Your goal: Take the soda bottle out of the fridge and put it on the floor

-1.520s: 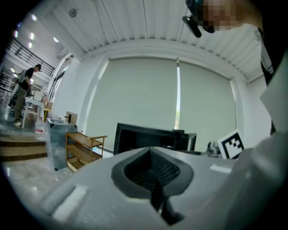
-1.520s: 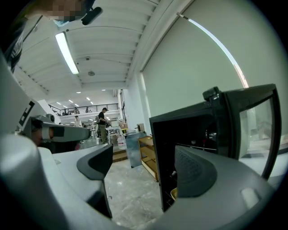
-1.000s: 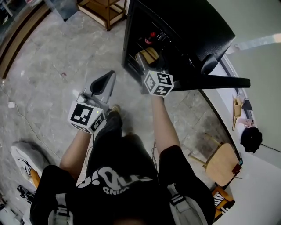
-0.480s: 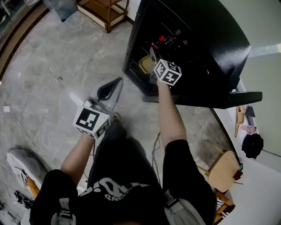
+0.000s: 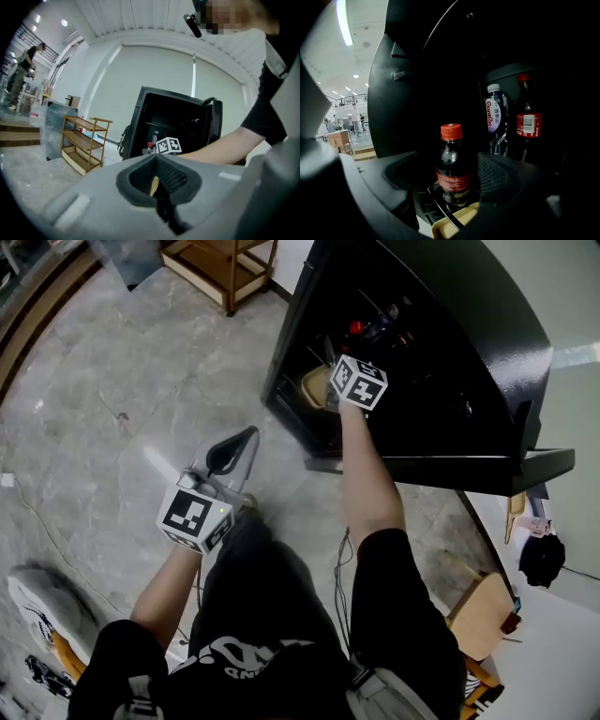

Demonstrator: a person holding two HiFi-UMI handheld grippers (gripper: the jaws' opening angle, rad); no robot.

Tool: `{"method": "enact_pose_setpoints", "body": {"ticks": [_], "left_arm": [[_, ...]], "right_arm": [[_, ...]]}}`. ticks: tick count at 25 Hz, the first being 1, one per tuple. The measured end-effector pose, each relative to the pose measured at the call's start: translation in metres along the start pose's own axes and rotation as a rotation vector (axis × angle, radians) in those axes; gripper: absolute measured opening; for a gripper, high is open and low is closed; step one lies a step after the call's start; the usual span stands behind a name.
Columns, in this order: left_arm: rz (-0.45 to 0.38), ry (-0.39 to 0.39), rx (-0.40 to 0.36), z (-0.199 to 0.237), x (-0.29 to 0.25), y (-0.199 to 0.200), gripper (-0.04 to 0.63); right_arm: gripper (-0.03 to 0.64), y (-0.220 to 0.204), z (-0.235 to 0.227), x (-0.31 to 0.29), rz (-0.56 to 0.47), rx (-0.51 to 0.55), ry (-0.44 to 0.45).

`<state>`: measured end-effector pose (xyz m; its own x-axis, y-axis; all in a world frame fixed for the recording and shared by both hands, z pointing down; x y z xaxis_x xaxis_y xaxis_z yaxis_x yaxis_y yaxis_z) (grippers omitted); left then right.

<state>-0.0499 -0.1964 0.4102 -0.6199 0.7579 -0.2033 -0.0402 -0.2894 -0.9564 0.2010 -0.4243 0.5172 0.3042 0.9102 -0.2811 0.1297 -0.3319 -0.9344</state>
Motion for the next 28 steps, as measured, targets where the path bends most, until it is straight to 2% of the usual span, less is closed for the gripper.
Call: {"method": "enact_pose_setpoints", "body": {"ticks": [7, 19, 28], "left_arm": [[-0.009, 0.027, 0.008, 0.014, 0.004, -0.016, 0.002], [-0.011, 0.035, 0.015, 0.011, 0.006, -0.023, 0.002], [-0.019, 0.053, 0.010, 0.005, 0.011, -0.021, 0.002]], "right_arm": [[0.290, -0.008, -0.011, -0.016, 0.036, 0.012, -0.043], [0.291, -0.008, -0.003, -0.007, 0.063, 0.034, -0.016], [0.291, 0.021, 0.039, 0.036, 0.006, 0.097, 0.060]]}}
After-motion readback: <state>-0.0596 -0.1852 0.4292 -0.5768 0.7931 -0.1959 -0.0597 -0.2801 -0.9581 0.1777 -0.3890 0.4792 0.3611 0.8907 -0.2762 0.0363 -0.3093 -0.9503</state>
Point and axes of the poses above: the fingertips, and each gripper's own axes: x backward along the fingers, z to its left, y out of its top, the point moved 6 cm from there along x, backward along the fingers, and after that the axes turned 8 degrees about y, right-handed, at the moved point
